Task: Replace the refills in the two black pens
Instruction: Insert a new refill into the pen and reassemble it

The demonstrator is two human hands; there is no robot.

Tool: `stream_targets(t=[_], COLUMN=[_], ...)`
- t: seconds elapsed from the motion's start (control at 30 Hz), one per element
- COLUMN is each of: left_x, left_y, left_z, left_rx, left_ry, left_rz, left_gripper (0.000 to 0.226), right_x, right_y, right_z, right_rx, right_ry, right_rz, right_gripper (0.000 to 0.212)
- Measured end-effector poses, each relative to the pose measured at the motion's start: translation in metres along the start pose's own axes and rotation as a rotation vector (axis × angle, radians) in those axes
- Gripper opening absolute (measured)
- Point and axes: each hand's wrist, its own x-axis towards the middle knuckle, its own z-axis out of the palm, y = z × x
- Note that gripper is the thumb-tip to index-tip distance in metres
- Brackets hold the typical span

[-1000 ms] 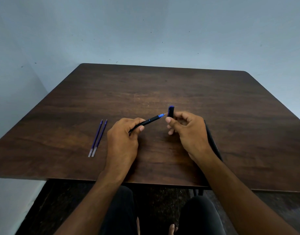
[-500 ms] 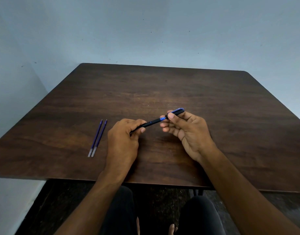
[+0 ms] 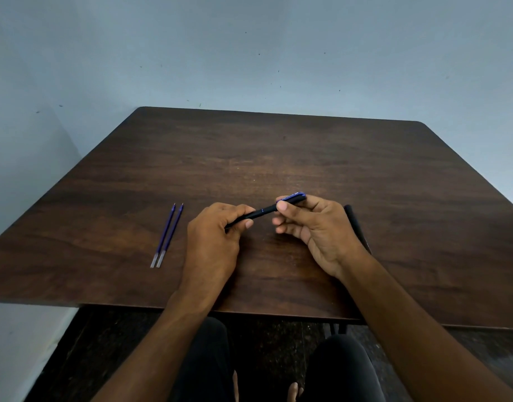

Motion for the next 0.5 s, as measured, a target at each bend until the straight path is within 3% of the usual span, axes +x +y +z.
stream_targets(t=[0.23,0.37,0.5], left_x=[-0.0010,-0.0002,-0.0002], left_y=[0.0026,0.0029,0.0036], left_z=[0.0003,0.0001,-0.0002], left_rx=[0.000,0.009,-0.002], left_ry=[-0.017,0.002,0.020], left_rz=[0.036,0.028,0.016], left_gripper=[0.027,0.026,0.027], right_x=[-0.0012,-0.0005,0.0007], right_y=[0.0004,-0.0003,0.0003], right_z=[0.0026,0.0015,-0.0030], right_rx=[-0.079,-0.005,-0.018], right_ry=[-0.034,-0.009,0.045], right_rz=[0.015,-0.002,-0.068], right_gripper=[0.029,0.037,0.030])
